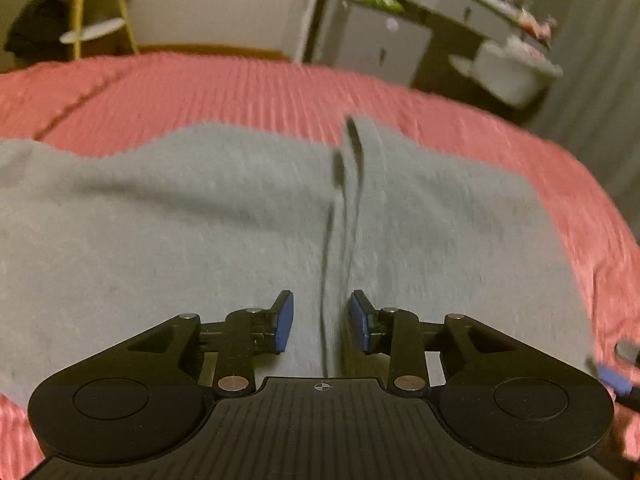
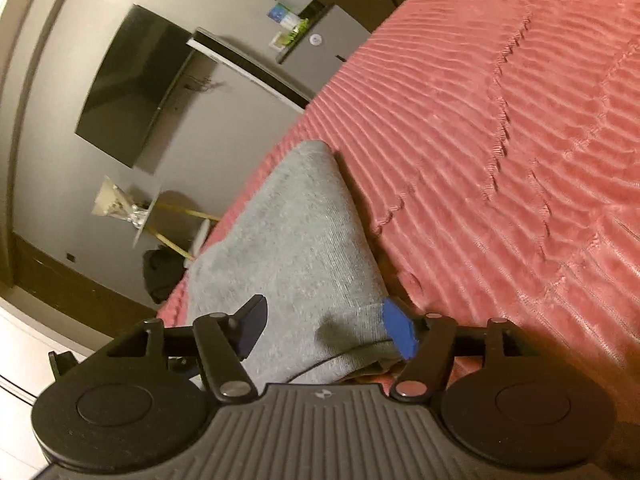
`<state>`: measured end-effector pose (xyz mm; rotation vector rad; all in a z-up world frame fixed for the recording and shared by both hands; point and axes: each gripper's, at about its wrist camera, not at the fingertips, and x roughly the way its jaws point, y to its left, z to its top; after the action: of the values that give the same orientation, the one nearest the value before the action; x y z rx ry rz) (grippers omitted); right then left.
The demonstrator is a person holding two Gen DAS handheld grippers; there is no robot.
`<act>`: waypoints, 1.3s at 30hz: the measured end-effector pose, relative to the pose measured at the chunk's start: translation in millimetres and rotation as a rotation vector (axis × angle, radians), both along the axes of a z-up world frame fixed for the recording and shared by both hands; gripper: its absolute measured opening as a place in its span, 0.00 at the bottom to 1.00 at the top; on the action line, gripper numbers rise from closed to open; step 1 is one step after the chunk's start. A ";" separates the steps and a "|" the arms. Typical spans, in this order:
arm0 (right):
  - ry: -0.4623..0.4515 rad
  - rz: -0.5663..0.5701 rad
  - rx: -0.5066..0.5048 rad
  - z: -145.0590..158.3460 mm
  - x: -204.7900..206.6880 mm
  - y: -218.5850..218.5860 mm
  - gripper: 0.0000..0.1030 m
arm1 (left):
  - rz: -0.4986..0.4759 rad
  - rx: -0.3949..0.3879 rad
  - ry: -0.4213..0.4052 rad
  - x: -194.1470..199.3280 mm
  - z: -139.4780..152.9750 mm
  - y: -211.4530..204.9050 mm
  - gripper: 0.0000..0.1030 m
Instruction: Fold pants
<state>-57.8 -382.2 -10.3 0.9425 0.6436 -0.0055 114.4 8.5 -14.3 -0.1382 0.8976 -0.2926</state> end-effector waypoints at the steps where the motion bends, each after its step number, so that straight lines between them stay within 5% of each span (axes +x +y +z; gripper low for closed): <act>1: 0.006 -0.003 -0.008 -0.7 1.6 1.1 0.65 | 0.013 -0.024 -0.012 4.5 6.0 1.1 0.52; 2: 0.016 -0.005 -0.015 -2.1 3.6 2.3 0.67 | 0.026 -0.050 -0.024 11.9 12.9 0.1 0.63; 7: 0.054 -0.015 0.022 -18.1 12.1 0.8 0.68 | 0.002 -0.026 -0.023 59.1 13.8 -33.0 0.75; 9: 0.082 -0.001 0.042 -23.6 16.0 1.3 0.68 | -0.003 0.004 0.015 76.3 1.8 -51.5 0.72; 13: 0.082 0.011 0.008 -22.8 18.4 7.7 0.68 | -0.034 -0.068 0.028 85.5 -2.0 -62.9 0.29; 14: 0.087 0.011 -0.001 -23.0 19.3 9.1 0.68 | -0.059 -0.066 0.009 84.2 1.5 -66.6 0.24; 21: 0.098 0.008 0.017 -27.2 24.1 9.4 0.70 | -0.191 0.041 -0.250 48.2 42.5 -81.5 0.22; 23: 0.097 0.004 0.013 -26.4 23.0 10.9 0.70 | -0.223 0.100 -0.322 38.2 46.8 -84.1 0.30; 25: 0.099 0.005 0.003 -25.7 23.2 11.8 0.71 | -0.154 0.221 -0.268 50.2 30.5 -91.0 0.44; 27: 0.105 0.012 -0.011 -25.3 23.8 12.6 0.72 | -0.069 0.311 -0.186 58.4 16.9 -87.7 0.37; 28: 0.106 0.014 -0.013 -25.1 24.0 12.0 0.73 | -0.064 0.277 -0.139 58.3 13.1 -80.4 0.38; 32: 0.103 0.002 0.007 -26.3 21.2 7.6 0.74 | -0.123 0.062 0.009 37.0 5.4 -62.7 0.76; 36: 0.112 0.010 -0.002 -26.5 24.6 8.7 0.77 | -0.111 0.108 0.054 19.4 -11.9 -62.8 0.76; 39: 0.115 0.018 -0.019 -23.8 25.4 11.7 0.77 | -0.094 0.038 0.087 11.9 -19.2 -52.0 0.78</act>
<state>-32.5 -370.4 -34.1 0.9225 0.7570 -0.0504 126.3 -43.5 -33.6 -0.0746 0.9975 -0.3591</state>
